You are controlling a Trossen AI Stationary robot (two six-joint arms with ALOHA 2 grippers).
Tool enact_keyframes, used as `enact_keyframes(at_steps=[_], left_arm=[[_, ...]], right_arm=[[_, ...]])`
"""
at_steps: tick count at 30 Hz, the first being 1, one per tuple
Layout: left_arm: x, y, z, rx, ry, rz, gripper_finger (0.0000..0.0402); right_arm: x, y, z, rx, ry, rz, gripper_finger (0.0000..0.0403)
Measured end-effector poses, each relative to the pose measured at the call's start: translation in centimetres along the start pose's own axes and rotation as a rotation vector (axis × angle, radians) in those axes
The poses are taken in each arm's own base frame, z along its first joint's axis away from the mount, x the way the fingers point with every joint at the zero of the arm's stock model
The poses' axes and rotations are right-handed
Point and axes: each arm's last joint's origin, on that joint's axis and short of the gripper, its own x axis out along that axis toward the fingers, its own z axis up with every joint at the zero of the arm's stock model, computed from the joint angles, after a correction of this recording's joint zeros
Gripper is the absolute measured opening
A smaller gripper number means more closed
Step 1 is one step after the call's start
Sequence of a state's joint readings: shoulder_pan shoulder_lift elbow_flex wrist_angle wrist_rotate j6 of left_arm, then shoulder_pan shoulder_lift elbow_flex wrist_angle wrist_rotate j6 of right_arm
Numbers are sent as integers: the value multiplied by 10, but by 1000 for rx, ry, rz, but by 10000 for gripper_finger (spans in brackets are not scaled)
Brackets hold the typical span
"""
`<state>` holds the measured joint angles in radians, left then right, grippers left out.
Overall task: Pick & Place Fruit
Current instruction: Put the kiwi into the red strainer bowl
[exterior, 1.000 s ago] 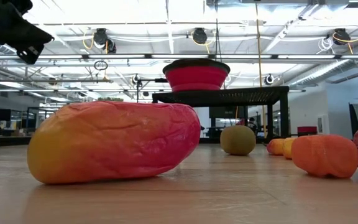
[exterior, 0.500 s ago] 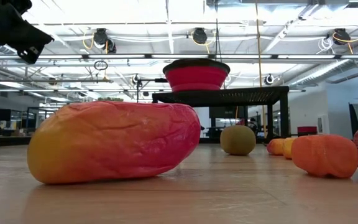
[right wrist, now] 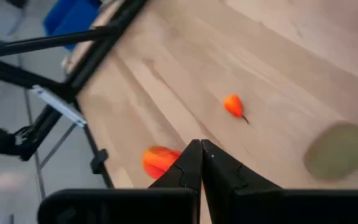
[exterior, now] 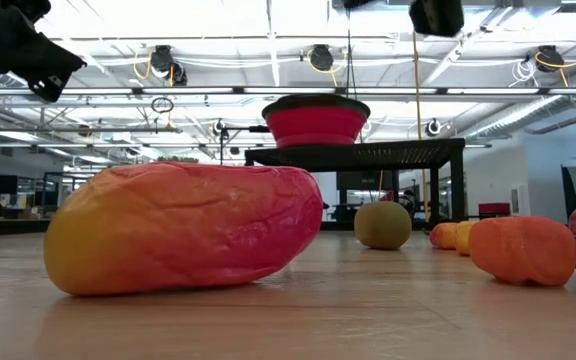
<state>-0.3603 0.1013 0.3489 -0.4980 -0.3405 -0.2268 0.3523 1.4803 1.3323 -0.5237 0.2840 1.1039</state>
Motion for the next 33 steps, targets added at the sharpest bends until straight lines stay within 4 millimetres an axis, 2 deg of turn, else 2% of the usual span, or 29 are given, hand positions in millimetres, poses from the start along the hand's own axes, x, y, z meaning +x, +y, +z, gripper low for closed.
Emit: enact_keyframes(at_steps=[8, 13, 18, 28, 33], left_arm=[[0, 0, 0, 0, 0, 1, 19], [0, 0, 0, 11, -1, 3, 14], [0, 0, 0, 15, -3, 9, 2], [0, 2, 1, -38, -22, 81, 28], [0, 2, 1, -9, -20, 81, 17]], right_arm=[[10, -19, -9, 101, 77, -206, 0], [13, -26, -4, 138, 99, -243, 0], [15, -26, 1, 56, 95, -229, 0], [17, -22, 6, -134, 81, -168, 0], [17, -22, 6, -143, 78, -160, 0]])
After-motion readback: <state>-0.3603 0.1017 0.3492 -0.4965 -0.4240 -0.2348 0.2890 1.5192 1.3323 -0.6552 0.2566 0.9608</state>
